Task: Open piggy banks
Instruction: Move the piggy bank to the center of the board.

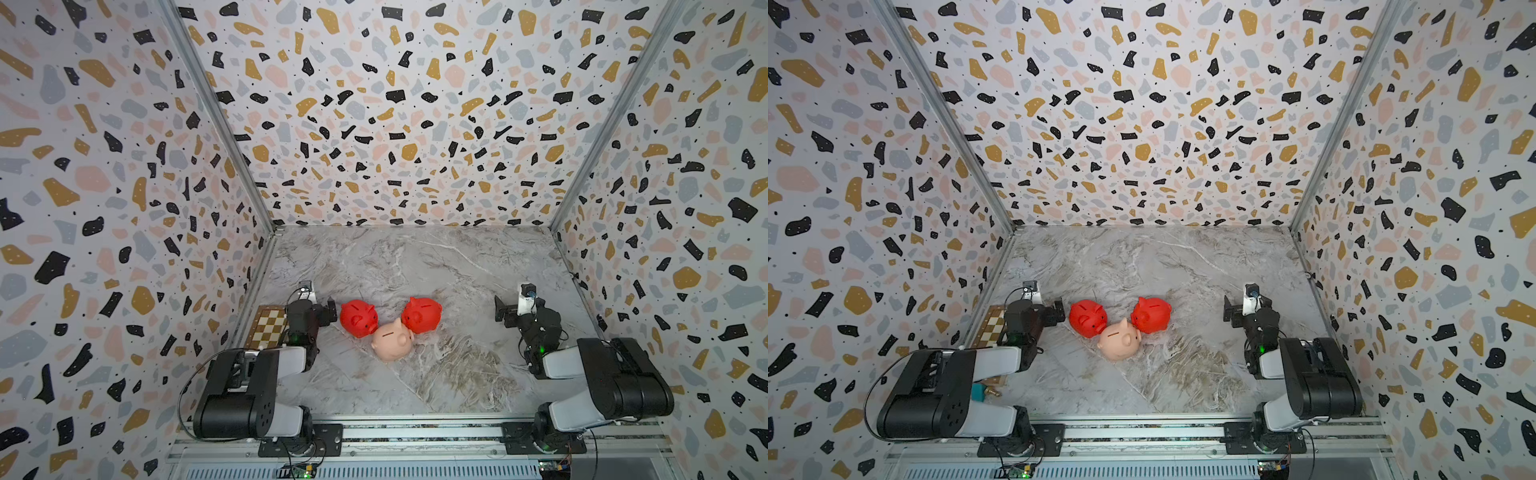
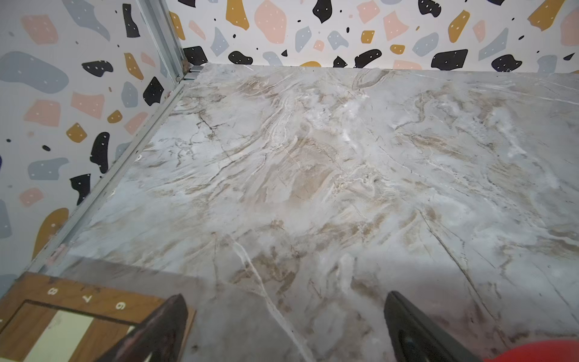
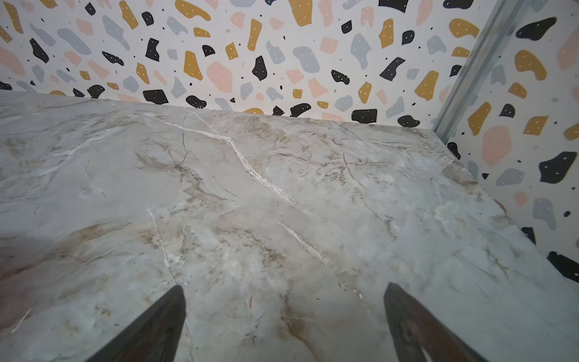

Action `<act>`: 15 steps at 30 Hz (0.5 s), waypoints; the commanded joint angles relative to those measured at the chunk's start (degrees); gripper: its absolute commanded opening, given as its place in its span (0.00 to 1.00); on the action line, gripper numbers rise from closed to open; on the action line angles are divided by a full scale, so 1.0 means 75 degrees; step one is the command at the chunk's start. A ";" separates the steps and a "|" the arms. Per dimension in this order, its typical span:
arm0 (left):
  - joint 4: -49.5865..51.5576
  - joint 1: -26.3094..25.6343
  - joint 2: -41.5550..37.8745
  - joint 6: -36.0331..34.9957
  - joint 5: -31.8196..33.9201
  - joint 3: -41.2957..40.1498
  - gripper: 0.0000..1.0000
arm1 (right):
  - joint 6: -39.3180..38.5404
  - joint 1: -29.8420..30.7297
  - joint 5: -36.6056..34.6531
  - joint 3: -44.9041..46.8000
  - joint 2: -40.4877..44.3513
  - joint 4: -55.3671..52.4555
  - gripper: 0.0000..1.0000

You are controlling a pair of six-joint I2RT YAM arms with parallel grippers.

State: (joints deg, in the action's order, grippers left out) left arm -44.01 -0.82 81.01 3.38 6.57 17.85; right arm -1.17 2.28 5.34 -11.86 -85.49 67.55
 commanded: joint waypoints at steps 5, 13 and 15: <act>-0.0217 -0.0137 -0.0038 -0.0181 0.0217 0.0152 0.99 | -0.0043 0.0035 -0.0046 -0.0176 0.0102 0.0009 1.00; -0.0214 -0.0137 -0.0033 -0.0180 0.0215 0.0151 0.99 | -0.0032 0.0007 0.0002 -0.0166 0.0113 0.0014 1.00; -0.0214 -0.0137 -0.0032 -0.0180 0.0222 0.0147 0.99 | -0.0029 -0.0010 0.0017 -0.0171 0.0103 0.0018 1.00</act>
State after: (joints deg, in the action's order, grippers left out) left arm -43.99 -1.67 81.01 2.55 7.84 17.85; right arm -1.17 2.26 5.39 -11.86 -85.49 67.55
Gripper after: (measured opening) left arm 0.990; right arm 0.994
